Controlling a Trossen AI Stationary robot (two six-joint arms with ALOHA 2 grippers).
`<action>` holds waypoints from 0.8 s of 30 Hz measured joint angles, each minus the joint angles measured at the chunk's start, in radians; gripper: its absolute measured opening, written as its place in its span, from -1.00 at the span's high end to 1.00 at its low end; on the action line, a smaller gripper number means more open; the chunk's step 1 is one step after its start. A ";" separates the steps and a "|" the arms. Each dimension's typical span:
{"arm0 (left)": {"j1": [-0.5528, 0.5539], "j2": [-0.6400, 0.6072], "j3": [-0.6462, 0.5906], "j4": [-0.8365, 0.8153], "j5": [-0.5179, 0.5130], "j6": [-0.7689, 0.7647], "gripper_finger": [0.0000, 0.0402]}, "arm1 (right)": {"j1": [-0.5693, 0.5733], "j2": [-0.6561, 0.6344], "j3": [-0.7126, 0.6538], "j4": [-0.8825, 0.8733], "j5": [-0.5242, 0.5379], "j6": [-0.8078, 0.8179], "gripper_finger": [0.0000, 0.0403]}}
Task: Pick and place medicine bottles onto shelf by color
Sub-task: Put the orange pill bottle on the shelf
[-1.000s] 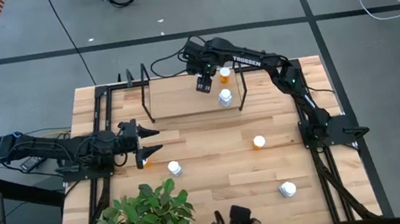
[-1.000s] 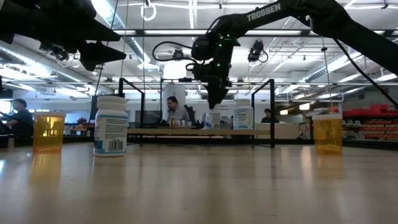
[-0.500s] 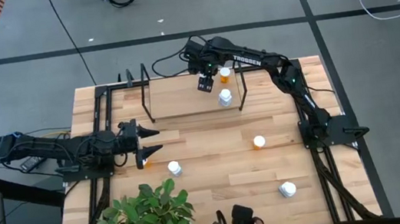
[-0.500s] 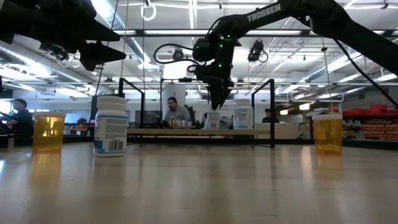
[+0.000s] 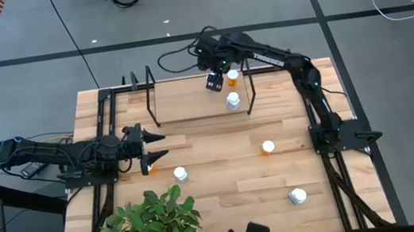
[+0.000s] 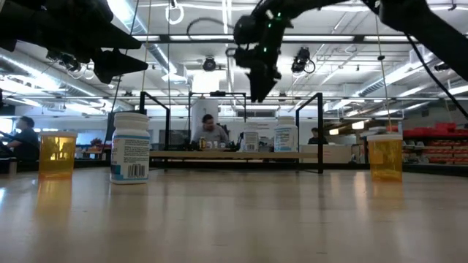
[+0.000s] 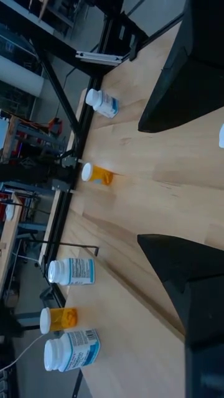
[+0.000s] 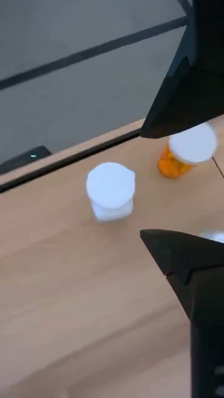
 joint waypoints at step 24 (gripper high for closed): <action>-0.060 0.000 0.000 -0.038 0.001 -0.046 -0.42 | 0.550 -0.147 -0.416 -0.199 -0.031 0.191 -0.28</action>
